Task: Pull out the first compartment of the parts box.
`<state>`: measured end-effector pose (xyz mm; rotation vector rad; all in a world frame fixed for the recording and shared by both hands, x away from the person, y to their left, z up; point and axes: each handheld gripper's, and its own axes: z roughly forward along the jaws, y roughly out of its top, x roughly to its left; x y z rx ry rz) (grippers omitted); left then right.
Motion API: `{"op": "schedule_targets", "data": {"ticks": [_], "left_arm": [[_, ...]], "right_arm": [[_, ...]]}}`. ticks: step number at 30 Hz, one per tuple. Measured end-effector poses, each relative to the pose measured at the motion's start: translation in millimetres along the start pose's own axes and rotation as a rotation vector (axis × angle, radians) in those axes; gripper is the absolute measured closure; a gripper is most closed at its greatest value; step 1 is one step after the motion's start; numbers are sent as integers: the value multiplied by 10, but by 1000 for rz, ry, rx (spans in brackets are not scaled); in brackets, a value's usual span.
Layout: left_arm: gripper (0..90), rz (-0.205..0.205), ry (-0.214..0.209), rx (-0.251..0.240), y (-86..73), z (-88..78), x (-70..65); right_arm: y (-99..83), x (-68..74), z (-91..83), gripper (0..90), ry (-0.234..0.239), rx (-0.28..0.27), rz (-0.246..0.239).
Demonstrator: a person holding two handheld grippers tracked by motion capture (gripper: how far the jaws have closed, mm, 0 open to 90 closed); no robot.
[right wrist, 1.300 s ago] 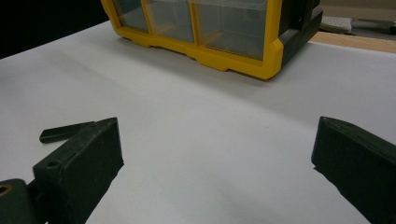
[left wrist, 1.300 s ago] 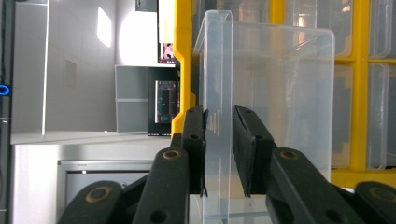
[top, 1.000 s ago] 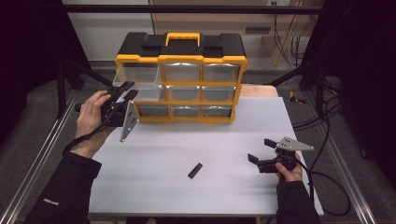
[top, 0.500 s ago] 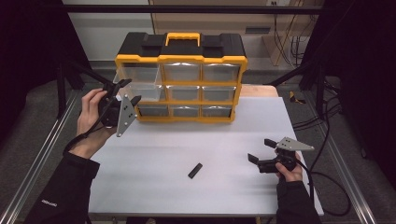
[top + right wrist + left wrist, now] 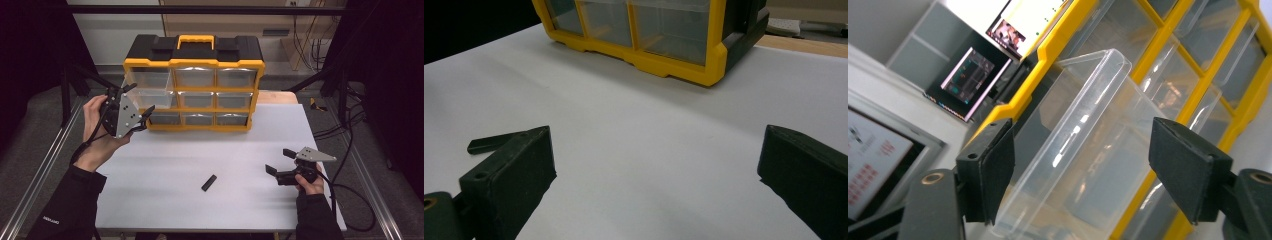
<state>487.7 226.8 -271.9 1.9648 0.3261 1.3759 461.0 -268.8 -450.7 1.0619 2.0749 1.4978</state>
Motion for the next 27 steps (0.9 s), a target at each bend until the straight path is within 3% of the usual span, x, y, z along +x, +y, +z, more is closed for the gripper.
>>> {"op": "schedule_targets", "data": {"ticks": [4, 11, 17, 27], "left_arm": [[257, -105, -5, 1, 3, -20, 15], [225, -222, -14, -18, -15, -57, 22], [192, -371, -29, 4, -58, -80, 23], [139, -503, -58, -11, -167, -153, -16]], "right_arm": [[1, 1, -1, 22, 1, 0, 2], [2, 0, 1, 22, -1, -4, -1], [2, 1, -1, 22, 0, -3, 0], [3, 2, -1, 22, 0, -3, 1]]}}
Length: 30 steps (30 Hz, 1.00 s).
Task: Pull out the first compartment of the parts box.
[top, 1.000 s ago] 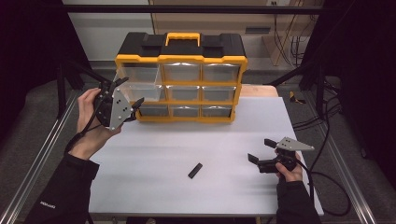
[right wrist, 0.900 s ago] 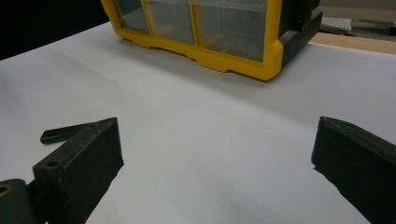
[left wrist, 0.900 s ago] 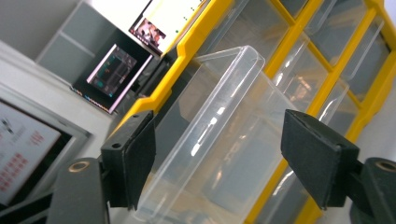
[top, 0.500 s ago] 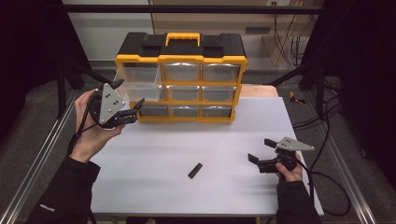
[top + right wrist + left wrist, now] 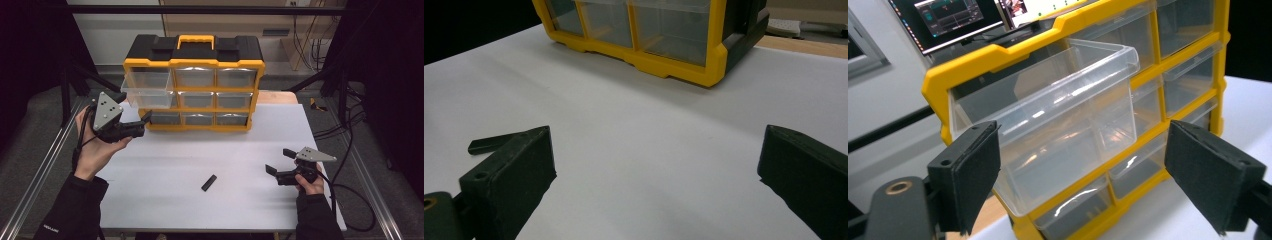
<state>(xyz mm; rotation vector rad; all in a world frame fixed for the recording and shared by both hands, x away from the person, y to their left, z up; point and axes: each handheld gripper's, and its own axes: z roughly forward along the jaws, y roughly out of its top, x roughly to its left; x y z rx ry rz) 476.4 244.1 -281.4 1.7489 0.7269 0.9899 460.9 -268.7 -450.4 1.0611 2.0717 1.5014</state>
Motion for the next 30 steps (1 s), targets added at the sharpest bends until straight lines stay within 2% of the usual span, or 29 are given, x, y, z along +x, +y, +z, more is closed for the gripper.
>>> {"op": "schedule_targets", "data": {"ticks": [9, 13, 16, 21, 30], "left_arm": [[102, -95, -34, -12, -189, -2, -36], [93, -120, -50, 3, -303, 17, -64], [90, -131, -50, -8, -383, 25, -73], [81, -181, -69, -1, -528, 16, -99], [67, -214, -108, 16, -760, 58, -162]], "right_arm": [[-1, -1, 0, 22, 1, 3, 1], [-4, 1, 3, 22, 2, 7, 1], [-4, 2, 7, 22, 2, 8, 1], [-4, 0, 4, 22, 3, 7, 3], [-8, 4, 13, 22, 2, 9, 4]]}}
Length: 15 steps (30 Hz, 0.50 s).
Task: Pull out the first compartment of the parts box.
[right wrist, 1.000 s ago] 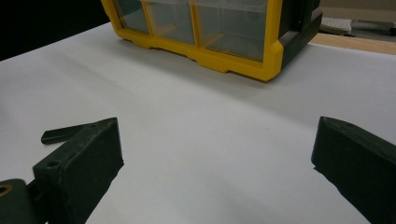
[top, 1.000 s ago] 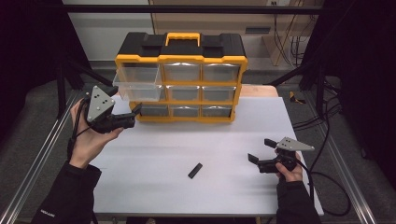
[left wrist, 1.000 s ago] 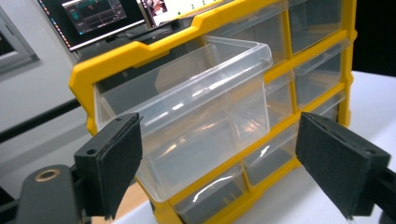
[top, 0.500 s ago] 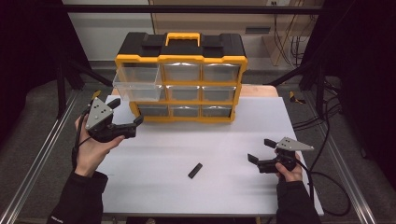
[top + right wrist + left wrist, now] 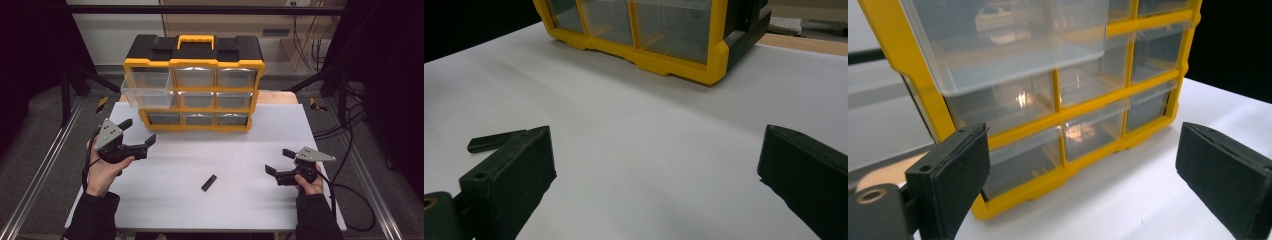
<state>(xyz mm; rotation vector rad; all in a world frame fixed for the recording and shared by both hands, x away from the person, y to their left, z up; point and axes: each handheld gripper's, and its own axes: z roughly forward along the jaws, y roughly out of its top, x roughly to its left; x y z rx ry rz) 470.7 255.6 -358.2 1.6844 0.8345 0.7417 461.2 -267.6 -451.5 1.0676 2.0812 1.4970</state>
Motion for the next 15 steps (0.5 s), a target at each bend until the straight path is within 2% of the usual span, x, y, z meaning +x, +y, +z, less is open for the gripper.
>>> {"op": "schedule_targets", "data": {"ticks": [7, 15], "left_arm": [[59, -19, -45, 22, -146, 57, -7], [55, -30, -72, 56, -266, 147, -35]], "right_arm": [[2, -1, -9, 22, -3, -3, -5], [-2, 5, -5, 22, -2, -4, -4]]}}
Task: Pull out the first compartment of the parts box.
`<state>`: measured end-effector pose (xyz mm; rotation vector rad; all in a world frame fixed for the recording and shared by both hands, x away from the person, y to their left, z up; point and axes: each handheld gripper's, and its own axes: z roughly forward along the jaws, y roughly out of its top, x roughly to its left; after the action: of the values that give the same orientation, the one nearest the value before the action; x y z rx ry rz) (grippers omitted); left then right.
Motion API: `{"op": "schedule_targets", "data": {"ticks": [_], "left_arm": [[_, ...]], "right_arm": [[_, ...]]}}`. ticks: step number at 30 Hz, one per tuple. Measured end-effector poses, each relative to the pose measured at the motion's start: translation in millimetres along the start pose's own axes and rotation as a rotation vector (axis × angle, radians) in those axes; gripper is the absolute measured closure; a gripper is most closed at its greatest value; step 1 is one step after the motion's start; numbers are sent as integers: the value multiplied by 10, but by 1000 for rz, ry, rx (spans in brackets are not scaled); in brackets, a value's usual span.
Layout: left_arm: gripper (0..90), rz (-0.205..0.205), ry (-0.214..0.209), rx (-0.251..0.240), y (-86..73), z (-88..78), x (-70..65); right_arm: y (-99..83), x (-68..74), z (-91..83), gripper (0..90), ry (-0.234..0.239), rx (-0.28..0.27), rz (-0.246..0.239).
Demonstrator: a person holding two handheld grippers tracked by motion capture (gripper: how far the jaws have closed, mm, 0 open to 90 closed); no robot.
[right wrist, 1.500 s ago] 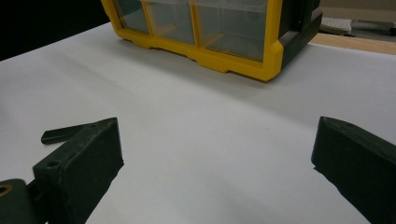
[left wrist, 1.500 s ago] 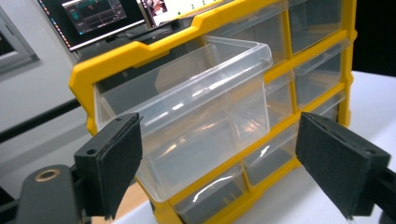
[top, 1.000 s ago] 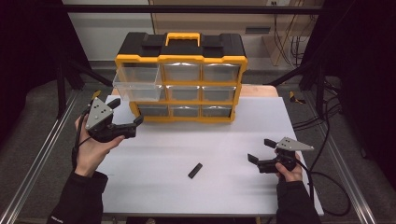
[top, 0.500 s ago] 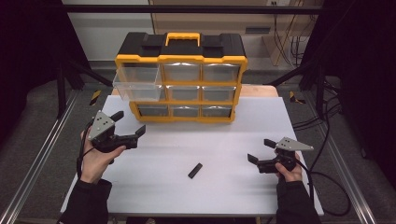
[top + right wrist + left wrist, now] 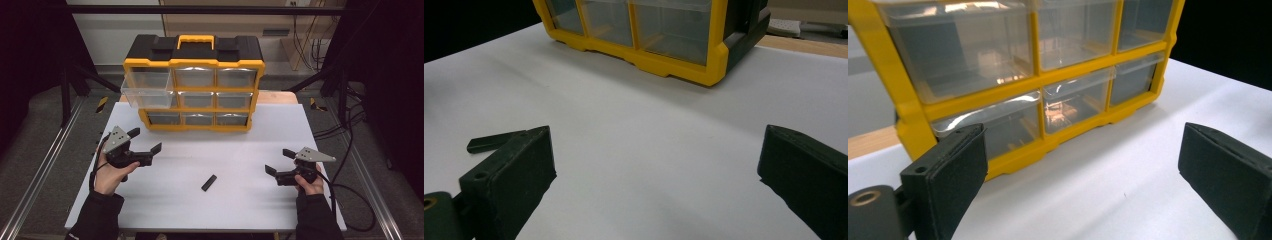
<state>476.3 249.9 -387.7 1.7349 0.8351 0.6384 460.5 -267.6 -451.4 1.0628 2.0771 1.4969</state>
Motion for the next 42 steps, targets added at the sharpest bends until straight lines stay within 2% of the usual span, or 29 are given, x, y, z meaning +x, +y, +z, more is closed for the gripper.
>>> {"op": "schedule_targets", "data": {"ticks": [6, 14, 42], "left_arm": [[52, 4, -25, 11, -32, 39, -42], [50, 9, -38, 25, -64, 81, -77], [50, 32, -108, 98, -177, 311, -361]], "right_arm": [[-2, 6, 0, 22, -2, -3, -2], [-9, 28, 13, 23, 4, 1, -13], [-11, 28, 15, 24, 3, 5, -8]]}}
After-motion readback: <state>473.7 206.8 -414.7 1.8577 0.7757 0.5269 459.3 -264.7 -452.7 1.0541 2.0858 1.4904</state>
